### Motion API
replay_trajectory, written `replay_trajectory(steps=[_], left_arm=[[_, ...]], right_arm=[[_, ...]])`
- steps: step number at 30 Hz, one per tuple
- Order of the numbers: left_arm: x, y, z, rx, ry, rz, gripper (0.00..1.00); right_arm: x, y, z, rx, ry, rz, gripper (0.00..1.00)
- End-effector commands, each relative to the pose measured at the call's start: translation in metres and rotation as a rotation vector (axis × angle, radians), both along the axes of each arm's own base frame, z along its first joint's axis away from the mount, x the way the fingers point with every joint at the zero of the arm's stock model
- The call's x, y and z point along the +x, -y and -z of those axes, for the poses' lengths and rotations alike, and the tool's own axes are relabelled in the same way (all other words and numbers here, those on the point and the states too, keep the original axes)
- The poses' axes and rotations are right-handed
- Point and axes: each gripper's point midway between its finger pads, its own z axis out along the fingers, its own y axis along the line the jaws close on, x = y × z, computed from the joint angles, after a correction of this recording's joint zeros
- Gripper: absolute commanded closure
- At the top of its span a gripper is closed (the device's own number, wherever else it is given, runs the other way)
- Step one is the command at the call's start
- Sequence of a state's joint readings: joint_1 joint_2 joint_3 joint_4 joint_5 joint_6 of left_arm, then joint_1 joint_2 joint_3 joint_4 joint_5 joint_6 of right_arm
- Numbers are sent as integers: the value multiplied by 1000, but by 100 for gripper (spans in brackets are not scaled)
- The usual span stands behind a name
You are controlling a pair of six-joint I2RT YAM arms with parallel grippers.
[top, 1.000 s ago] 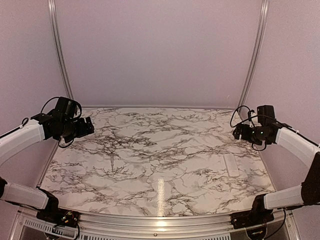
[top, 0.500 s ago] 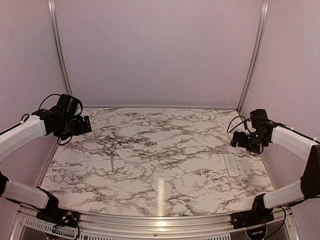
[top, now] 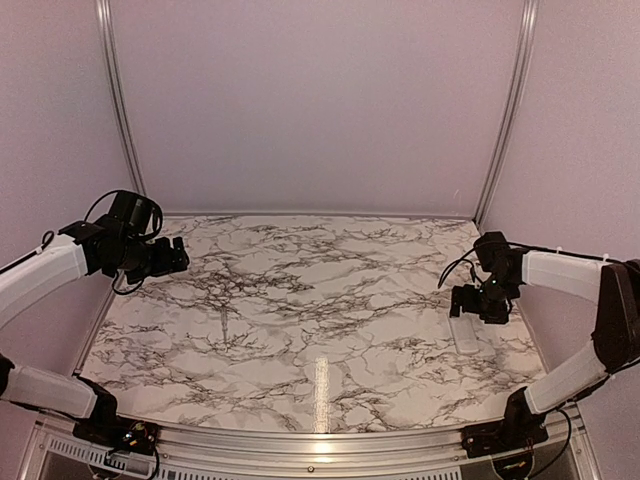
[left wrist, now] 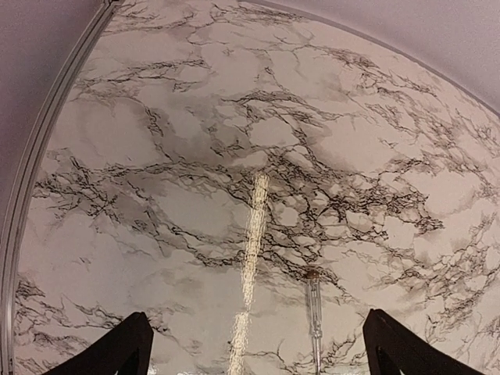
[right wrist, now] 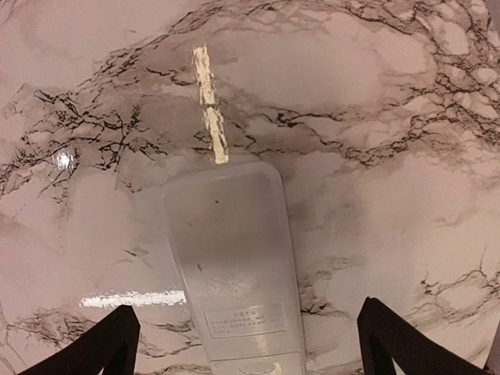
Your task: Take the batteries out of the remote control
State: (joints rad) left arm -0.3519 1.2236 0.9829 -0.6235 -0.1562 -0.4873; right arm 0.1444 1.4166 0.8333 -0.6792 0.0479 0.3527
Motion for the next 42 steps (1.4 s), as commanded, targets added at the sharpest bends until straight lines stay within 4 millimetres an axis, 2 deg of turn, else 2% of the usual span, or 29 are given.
replay_trajectory(steps=[1,5,10,15,22,25,36,42], left_arm=[[-7,5,-3,-28,17,36,1],[-8,10,-3,-51,21,59,1],[-5,18,-5,-72,25,90,1],[-2,22,-5,-81,21,108,1],[-4,23,-1,-78,12,125,1],[-6,23,-1,-74,12,128,1],[-7,23,1,-75,9,137,1],[-10,22,1,-76,10,135,1]], right_arm=[[-11,-4,4,5,-46,4,5],[-15,-9,4,16,-65,13,6],[-29,-7,17,11,-133,57,12],[-36,-6,24,8,-175,83,12],[-45,-6,33,17,-208,109,12],[-48,-8,36,27,-218,109,15],[-46,-13,43,25,-231,82,36],[-44,-14,43,24,-229,74,36]])
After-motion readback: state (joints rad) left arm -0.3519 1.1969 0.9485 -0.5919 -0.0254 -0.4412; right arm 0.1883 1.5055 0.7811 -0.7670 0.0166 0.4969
